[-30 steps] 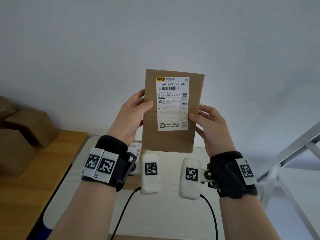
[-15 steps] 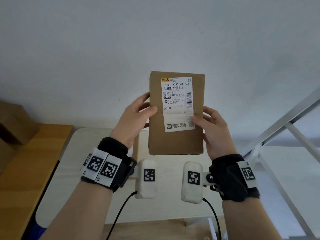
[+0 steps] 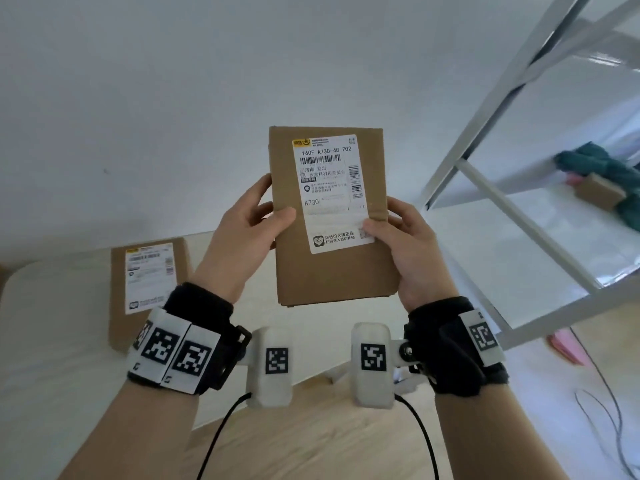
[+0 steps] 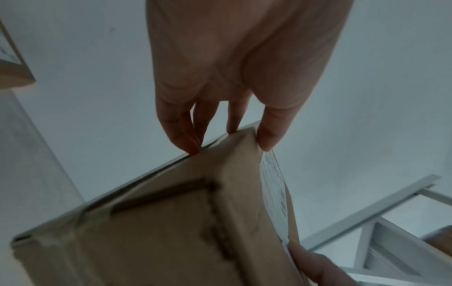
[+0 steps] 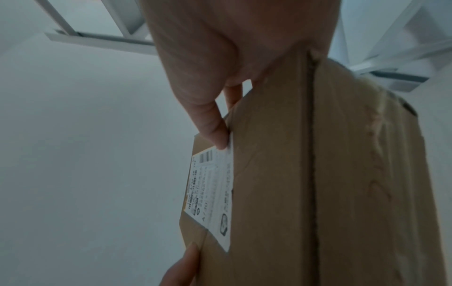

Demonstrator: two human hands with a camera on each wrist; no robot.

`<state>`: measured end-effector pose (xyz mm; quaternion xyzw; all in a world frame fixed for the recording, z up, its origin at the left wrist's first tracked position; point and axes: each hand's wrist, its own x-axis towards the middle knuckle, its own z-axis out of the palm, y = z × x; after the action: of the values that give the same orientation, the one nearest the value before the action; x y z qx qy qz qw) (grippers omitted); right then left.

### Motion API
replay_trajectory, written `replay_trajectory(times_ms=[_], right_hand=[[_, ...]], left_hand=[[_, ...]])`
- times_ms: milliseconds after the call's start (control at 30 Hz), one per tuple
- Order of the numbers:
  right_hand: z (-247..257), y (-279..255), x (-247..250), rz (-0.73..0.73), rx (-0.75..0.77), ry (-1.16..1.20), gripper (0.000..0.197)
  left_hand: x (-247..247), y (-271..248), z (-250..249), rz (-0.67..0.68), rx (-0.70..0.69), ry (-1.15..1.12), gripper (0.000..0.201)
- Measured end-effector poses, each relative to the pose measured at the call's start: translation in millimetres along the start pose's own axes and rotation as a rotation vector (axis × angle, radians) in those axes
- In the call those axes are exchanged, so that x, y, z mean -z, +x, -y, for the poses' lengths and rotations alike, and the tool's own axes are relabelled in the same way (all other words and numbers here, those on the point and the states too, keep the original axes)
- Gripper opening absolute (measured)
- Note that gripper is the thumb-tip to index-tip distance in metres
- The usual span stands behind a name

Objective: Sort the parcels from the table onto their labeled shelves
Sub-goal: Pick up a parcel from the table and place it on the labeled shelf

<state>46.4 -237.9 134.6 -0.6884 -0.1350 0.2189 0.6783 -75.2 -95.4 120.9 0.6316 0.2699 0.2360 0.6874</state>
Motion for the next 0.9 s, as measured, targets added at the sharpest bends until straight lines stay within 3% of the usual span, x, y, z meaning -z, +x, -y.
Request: replay_trajectory(times_ms=[333, 667, 900], right_hand=[[43, -50, 126, -0.022, 0.185, 0.101, 0.036], [89, -149, 346, -0.139, 0.504, 0.246, 0.034], [125, -182, 479, -0.282, 0.581, 0.308, 0.037]], left_hand=[[-112, -56, -44, 0.067, -0.186, 0.015, 0.056], [-309, -170, -91, 0.376, -0.488, 0.019, 0.067], [-454, -211, -122, 0.514, -0.592, 0.009, 0.059]])
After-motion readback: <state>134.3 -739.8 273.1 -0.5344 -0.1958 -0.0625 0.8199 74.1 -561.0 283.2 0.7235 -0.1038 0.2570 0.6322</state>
